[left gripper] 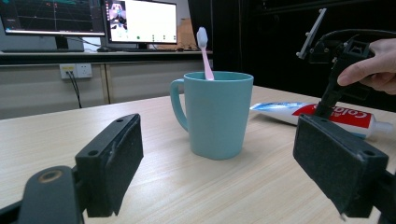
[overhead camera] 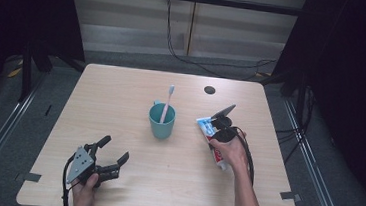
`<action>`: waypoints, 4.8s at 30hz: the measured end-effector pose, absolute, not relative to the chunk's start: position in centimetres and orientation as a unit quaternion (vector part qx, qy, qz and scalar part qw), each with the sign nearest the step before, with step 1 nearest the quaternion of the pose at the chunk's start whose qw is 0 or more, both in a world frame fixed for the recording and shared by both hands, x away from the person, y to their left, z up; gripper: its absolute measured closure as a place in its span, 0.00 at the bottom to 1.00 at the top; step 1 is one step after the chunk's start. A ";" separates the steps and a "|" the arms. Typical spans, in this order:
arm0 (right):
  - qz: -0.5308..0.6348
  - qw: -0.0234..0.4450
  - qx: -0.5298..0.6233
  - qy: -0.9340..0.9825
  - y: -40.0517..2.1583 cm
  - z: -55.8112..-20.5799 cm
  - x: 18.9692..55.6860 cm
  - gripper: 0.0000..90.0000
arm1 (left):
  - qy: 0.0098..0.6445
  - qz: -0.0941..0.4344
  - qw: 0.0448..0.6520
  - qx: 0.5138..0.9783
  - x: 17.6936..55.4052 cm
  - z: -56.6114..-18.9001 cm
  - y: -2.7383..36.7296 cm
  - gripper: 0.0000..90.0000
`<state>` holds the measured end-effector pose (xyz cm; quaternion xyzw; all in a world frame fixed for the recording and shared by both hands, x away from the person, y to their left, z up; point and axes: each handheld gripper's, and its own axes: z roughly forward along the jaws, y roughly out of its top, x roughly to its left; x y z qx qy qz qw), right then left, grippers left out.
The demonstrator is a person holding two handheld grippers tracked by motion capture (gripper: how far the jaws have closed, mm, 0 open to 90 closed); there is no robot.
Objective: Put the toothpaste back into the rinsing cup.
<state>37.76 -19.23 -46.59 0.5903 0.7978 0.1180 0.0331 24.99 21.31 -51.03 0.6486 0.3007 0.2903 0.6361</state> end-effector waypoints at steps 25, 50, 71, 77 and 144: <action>0.232 0.047 0.601 0.763 -21.5 -45.4 35.9 0.81 | 0.302 0.289 0.638 0.646 25.0 -51.0 21.3 0.18; 0.380 0.142 0.560 0.722 -22.2 -43.4 33.2 0.81 | 0.303 0.289 0.639 0.645 25.0 -51.0 21.2 0.17; 0.484 0.204 0.521 0.673 -22.3 -42.2 31.3 0.81 | 0.301 0.289 0.638 0.647 25.0 -51.0 21.3 0.18; 0.511 0.212 0.506 0.661 -22.4 -41.8 31.0 0.81 | 0.301 0.289 0.638 0.647 25.0 -51.0 21.3 0.18; 0.592 0.229 0.411 0.655 -15.7 -36.7 34.0 0.80 | 0.302 0.289 0.640 0.645 25.0 -51.0 21.2 0.17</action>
